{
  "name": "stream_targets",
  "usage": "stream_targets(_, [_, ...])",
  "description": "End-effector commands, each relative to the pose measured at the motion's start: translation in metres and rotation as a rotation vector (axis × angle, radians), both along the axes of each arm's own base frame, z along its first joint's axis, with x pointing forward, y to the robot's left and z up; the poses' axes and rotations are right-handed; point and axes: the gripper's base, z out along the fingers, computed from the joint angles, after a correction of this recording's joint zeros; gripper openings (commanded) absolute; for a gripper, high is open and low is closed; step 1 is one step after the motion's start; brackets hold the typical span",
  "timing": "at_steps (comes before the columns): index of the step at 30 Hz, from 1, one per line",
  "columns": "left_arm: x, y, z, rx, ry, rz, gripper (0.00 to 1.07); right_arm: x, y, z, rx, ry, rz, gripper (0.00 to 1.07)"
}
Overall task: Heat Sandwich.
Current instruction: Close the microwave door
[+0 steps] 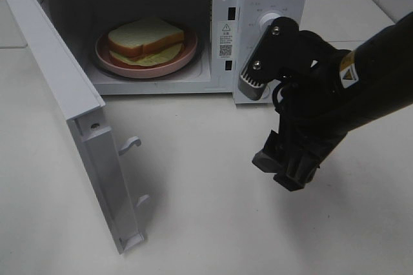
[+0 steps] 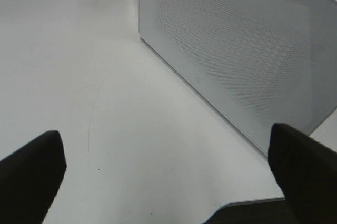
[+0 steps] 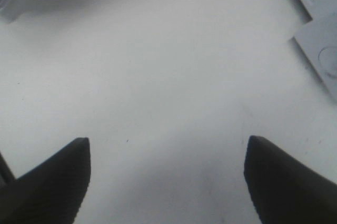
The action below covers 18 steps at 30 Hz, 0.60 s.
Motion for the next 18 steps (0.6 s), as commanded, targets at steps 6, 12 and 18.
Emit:
stream_targets(6, [-0.002,0.0,0.001,-0.001,-0.029,-0.003,0.98,-0.022,-0.016,0.011,0.003,0.159,-0.198,0.76])
stream_targets(12, [-0.002,0.0,0.001,-0.001,-0.029,-0.003,0.98,-0.039,-0.029,0.019,-0.041,0.245,-0.268,0.76])
stream_targets(18, [-0.002,0.0,0.001,-0.001,-0.029,-0.003,0.98,-0.056,-0.042,0.03,-0.073,0.299,-0.311,0.76])
